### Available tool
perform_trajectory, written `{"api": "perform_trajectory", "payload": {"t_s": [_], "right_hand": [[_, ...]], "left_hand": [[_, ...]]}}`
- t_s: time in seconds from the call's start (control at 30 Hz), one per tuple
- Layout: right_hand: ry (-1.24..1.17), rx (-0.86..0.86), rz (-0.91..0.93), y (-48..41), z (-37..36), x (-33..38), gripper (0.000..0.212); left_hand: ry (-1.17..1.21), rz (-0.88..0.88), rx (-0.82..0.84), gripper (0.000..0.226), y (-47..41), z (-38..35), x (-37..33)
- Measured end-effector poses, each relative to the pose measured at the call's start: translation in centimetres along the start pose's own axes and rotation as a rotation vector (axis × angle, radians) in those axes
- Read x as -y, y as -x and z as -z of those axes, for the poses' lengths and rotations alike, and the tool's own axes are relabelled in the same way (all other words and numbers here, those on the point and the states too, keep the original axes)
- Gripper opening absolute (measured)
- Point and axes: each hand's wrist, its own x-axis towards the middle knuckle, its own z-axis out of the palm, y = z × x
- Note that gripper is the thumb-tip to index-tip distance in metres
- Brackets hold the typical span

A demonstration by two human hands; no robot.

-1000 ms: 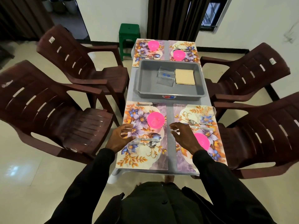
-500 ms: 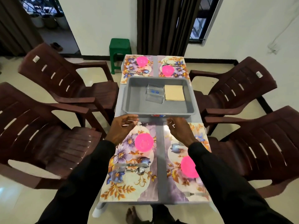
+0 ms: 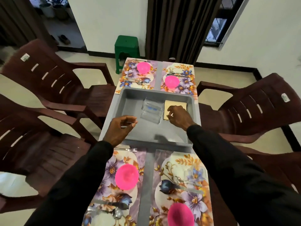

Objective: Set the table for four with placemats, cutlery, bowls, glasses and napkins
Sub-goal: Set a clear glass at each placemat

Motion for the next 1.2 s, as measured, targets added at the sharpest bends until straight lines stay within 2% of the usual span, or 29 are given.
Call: {"api": "perform_trajectory", "payload": {"t_s": [0.23,0.37,0.57,0.7,0.8,1.0,1.1,1.2], "right_hand": [[0.065,0.186,0.092,-7.7,-5.6,-1.1,0.043],[0.137,0.191,0.149,-10.3,-8.4,-0.9,0.046],[0.332,0.152,0.165,-12.1,-10.8,0.0,0.065],[0.331,0.158,0.205,-11.8,-11.4,-0.3,0.059],[0.194,0.190,0.279,-11.0,-11.7,-1.1,0.061],[-0.440,0.264,0.303,-8.2,-9.9,-1.3,0.068],[-0.564,0.285,0.304,-7.5,-9.2,-0.8,0.069],[-0.591,0.320,0.296,-7.3,-8.7,-0.5,0.073]], "left_hand": [[-0.025,0.105,-0.079,0.024,-1.9,-0.7,2.9],[-0.016,0.165,-0.109,0.023,-2.5,-1.0,4.4],[-0.009,0.228,-0.123,0.020,-3.7,-1.8,5.7],[-0.008,0.246,-0.117,0.021,-4.5,-2.8,6.3],[-0.008,0.297,-0.102,0.033,-5.5,-3.4,6.3],[-0.037,0.307,-0.016,0.088,-7.8,-4.6,6.3],[-0.016,0.240,0.002,0.079,-9.0,-4.7,5.7],[0.011,0.178,-0.013,0.068,-9.3,-4.3,5.0]]}}
